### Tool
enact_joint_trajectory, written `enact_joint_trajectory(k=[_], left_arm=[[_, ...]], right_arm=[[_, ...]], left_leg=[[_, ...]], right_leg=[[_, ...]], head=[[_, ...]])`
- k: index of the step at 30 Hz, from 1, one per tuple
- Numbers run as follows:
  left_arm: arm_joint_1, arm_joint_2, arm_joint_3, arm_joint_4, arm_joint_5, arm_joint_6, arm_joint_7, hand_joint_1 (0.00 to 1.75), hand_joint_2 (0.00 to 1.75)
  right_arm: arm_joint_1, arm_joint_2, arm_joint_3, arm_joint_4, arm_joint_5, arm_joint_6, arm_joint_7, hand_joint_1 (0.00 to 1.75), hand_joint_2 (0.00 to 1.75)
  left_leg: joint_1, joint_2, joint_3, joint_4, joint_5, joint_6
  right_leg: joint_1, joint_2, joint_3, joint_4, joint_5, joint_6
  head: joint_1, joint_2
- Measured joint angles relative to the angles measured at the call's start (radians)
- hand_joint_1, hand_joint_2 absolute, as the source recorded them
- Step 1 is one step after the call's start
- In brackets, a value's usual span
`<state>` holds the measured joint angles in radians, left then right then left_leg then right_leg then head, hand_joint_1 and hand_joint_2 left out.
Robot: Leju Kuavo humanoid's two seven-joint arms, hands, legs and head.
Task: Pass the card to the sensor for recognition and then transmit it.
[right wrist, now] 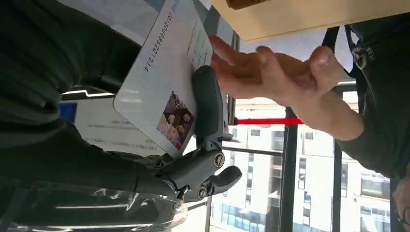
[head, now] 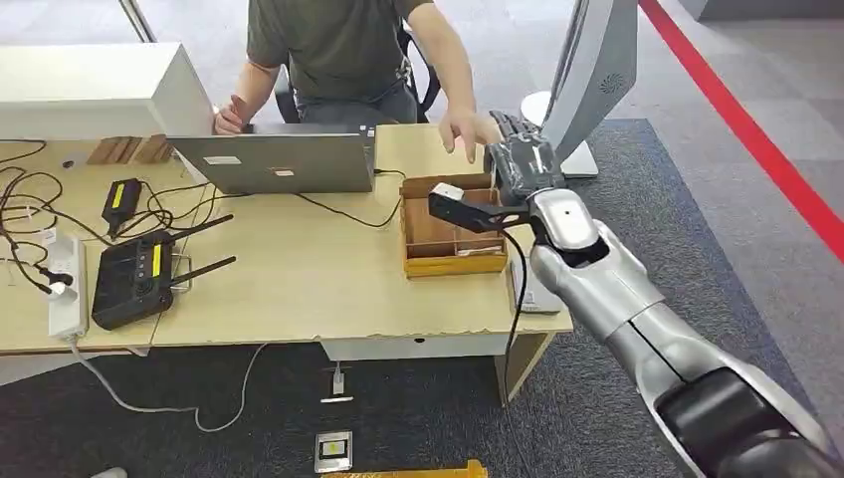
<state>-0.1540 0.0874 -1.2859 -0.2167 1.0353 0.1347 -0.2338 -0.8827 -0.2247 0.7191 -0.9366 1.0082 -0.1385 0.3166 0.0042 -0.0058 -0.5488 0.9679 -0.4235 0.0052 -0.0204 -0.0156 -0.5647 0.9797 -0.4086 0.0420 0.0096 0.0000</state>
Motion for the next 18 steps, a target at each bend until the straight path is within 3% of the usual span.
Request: enact_joint_trajectory(k=[10,11,12,13,14,18], left_arm=[[0.009,0.0,0.0,0.0,0.015,0.002,-0.003,0.0,0.0],[0.01,0.0,0.0,0.0,0.016,0.002,-0.003,0.0,0.0],[0.01,0.0,0.0,0.0,0.018,0.002,-0.003,0.0,0.0],[0.011,0.0,0.0,0.0,0.019,0.002,-0.003,0.0,0.0],[0.012,0.0,0.0,0.0,0.023,0.002,-0.002,0.0,0.0],[0.012,0.0,0.0,0.0,0.032,0.002,0.002,0.0,0.0]], right_arm=[[-0.015,0.033,0.018,0.045,0.006,0.0,0.0,1.75,1.75],[-0.016,0.038,0.02,0.048,0.007,-0.001,0.0,1.55,1.75],[-0.017,0.042,0.022,0.053,0.009,-0.002,0.0,1.55,1.75],[-0.019,0.045,0.024,0.056,0.009,-0.004,-0.003,0.0,1.75],[-0.02,0.048,0.025,0.06,0.009,-0.007,-0.009,0.0,0.0],[-0.023,0.061,0.028,0.074,0.008,-0.032,-0.039,0.0,0.0]], left_leg=[[0.0,0.0,0.0,0.0,0.0,0.0],[0.0,0.0,0.0,0.0,0.0,0.0],[0.0,0.0,0.0,0.0,0.0,0.0],[0.0,0.0,0.0,0.0,0.0,0.0],[0.0,0.0,0.0,0.0,0.0,0.0],[0.0,0.0,0.0,0.0,0.0,0.0]], right_leg=[[0.0,0.0,0.0,0.0,0.0,0.0],[0.0,0.0,0.0,0.0,0.0,0.0],[0.0,0.0,-0.001,0.0,0.0,0.0],[0.0,0.0,-0.001,0.0,0.0,0.0],[0.0,0.0,-0.001,0.0,0.0,0.0],[0.0,0.0,-0.001,0.0,0.0,0.0]], head=[[0.0,0.0],[0.0,0.0],[0.0,0.0],[0.0,0.0],[0.0,0.0],[0.0,0.0]])
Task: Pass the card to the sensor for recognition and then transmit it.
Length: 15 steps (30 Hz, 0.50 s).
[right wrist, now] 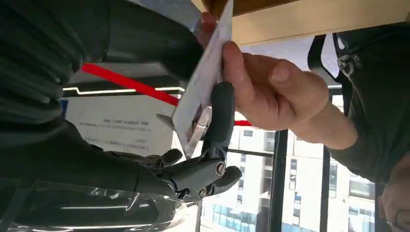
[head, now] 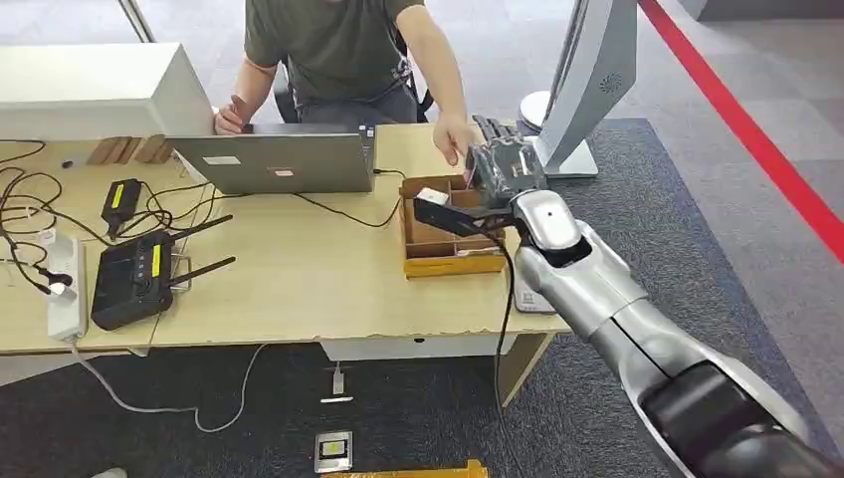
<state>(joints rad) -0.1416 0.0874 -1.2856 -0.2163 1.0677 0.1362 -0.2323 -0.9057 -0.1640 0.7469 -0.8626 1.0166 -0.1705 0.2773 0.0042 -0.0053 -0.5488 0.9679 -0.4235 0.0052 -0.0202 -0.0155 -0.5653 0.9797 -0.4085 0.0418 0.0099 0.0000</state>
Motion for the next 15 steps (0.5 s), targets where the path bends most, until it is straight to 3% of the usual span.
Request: enact_joint_trajectory(k=[9,15], left_arm=[[0.001,0.0,0.0,0.002,0.02,0.003,0.015,0.0,0.0],[0.005,0.0,0.0,0.003,0.031,0.005,0.035,0.0,0.0]], right_arm=[[-0.002,0.01,0.022,0.014,0.039,0.008,-0.007,0.0,0.0],[0.061,-0.036,0.015,-0.099,-0.011,0.045,0.053,0.0,0.0]], left_leg=[[0.0,0.0,0.001,0.0,0.0,0.0],[0.0,0.0,0.001,0.0,0.0,0.0]], right_leg=[[0.0,0.0,0.0,0.0,0.0,0.0],[0.0,0.0,0.0,-0.001,0.0,0.0]], head=[[0.0,0.0],[0.0,0.0]])
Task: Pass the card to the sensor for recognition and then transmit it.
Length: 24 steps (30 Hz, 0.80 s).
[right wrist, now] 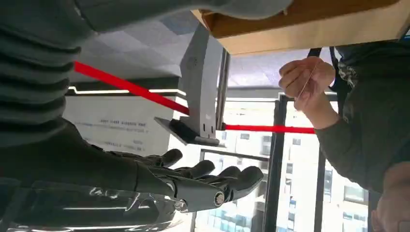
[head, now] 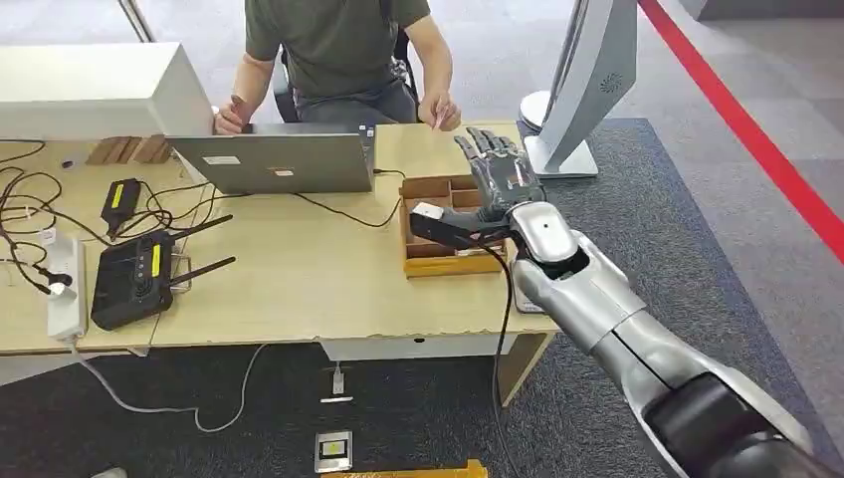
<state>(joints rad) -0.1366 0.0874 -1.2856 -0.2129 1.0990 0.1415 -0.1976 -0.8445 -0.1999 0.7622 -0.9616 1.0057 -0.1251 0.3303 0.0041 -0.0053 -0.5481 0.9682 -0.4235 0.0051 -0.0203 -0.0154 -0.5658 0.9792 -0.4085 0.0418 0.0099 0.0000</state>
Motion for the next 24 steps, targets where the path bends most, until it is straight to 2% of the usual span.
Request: enact_joint_trajectory(k=[5,7,13,14,19,24], left_arm=[[0.004,0.0,0.0,0.0,0.003,0.001,-0.005,0.0,0.0],[0.006,0.0,0.0,0.0,0.0,0.001,-0.005,0.0,0.0],[0.009,0.0,0.0,0.0,0.0,0.005,-0.003,0.0,0.0],[0.009,0.0,0.0,0.0,0.003,0.005,-0.004,0.0,0.0],[0.009,0.001,0.004,0.0,0.017,0.015,-0.012,0.0,0.0],[0.009,0.0,0.008,0.0,0.021,0.018,-0.014,0.0,0.0]], right_arm=[[0.106,-0.075,-0.031,-0.149,-0.109,-0.004,0.061,0.0,0.0],[0.159,-0.112,-0.051,-0.202,-0.157,-0.028,0.084,0.0,0.0],[0.297,-0.187,-0.109,-0.325,-0.222,-0.113,0.092,0.0,0.0],[0.315,-0.194,-0.117,-0.343,-0.223,-0.122,0.095,0.0,1.75],[0.396,-0.208,-0.156,-0.415,-0.236,-0.188,0.119,0.0,1.75],[0.45,-0.194,-0.162,-0.453,-0.139,-0.249,0.127,0.0,1.75]], left_leg=[[0.0,0.0,0.0,0.0,0.0,0.0],[0.0,0.0,0.0,0.0,0.0,0.0],[0.0,0.0,0.0,0.0,-0.001,0.0],[0.0,0.0,0.0,0.0,-0.001,0.0],[0.0,0.0,-0.001,0.0,-0.001,0.0],[0.0,0.001,-0.001,0.0,0.0,0.0]], right_leg=[[0.0,0.0,0.0,-0.001,0.0,0.0],[0.0,0.0,0.0,-0.001,0.0,0.0],[0.0,0.001,0.0,-0.001,0.0,0.0],[0.0,0.001,0.0,-0.001,0.0,0.0],[0.001,0.001,0.0,-0.001,0.0,-0.001],[0.002,0.001,0.0,-0.001,0.0,-0.002]], head=[[0.0,0.0],[0.0,0.0],[0.0,0.0],[0.0,0.0],[0.0,0.0],[0.0,0.0]])
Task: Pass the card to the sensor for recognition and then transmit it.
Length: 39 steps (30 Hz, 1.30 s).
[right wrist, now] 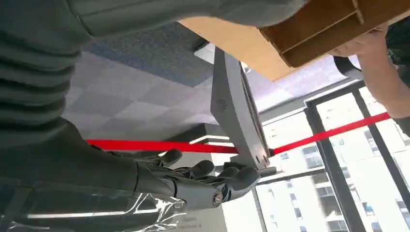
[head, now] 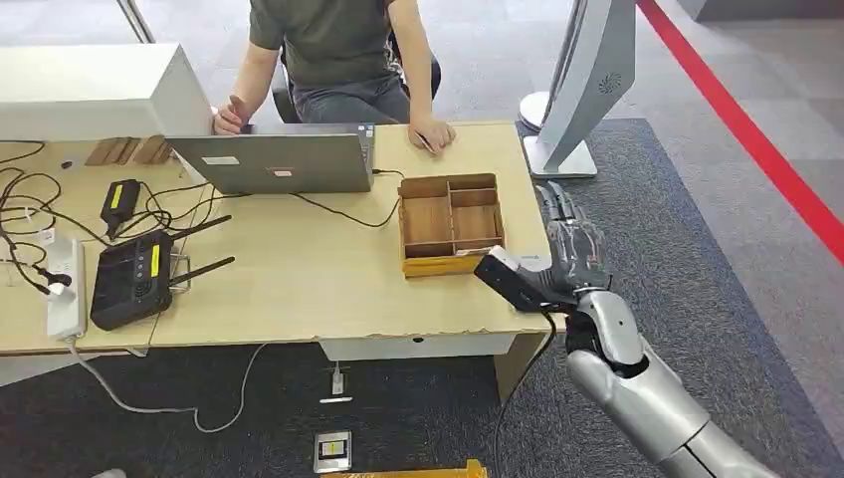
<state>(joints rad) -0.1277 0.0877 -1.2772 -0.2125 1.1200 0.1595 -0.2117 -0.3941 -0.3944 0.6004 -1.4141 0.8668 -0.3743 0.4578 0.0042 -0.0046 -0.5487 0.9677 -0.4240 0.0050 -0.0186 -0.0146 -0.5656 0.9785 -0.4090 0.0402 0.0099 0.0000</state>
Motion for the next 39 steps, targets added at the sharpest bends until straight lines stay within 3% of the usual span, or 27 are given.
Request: enact_joint_trajectory(k=[8,17,24,39], left_arm=[[-0.002,0.0,0.003,0.0,-0.006,0.0,0.002,0.0,0.0],[-0.002,0.0,0.003,0.0,-0.005,-0.002,0.004,0.0,0.0],[-0.002,-0.001,0.004,0.0,-0.005,-0.002,0.006,0.0,0.0],[-0.003,-0.001,0.011,0.0,-0.005,-0.006,-0.013,0.0,0.0]], right_arm=[[0.045,0.069,0.002,0.01,0.167,-0.005,-0.003,0.0,1.75],[0.041,0.141,0.002,0.115,0.244,-0.006,-0.017,0.0,1.75],[0.007,0.191,0.004,0.215,0.367,0.006,0.014,0.0,1.75],[-0.066,0.272,0.01,0.372,0.411,0.048,0.008,0.0,1.75]], left_leg=[[0.0,0.0,0.0,0.0,0.0,0.0],[0.0,0.0,-0.001,0.0,0.0,0.0],[0.0,0.0,-0.001,0.0,0.0,0.0],[0.0,0.0,-0.001,0.0,0.0,0.0]], right_leg=[[0.0,0.0,0.0,0.0,0.0,0.0],[0.0,0.0,0.0,0.0,0.0,0.0],[0.0,0.0,0.0,0.0,0.0,0.0],[0.0,0.0,0.0,0.0,0.0,0.0]], head=[[0.0,0.0],[0.0,0.0],[0.0,0.0],[0.0,0.0]])
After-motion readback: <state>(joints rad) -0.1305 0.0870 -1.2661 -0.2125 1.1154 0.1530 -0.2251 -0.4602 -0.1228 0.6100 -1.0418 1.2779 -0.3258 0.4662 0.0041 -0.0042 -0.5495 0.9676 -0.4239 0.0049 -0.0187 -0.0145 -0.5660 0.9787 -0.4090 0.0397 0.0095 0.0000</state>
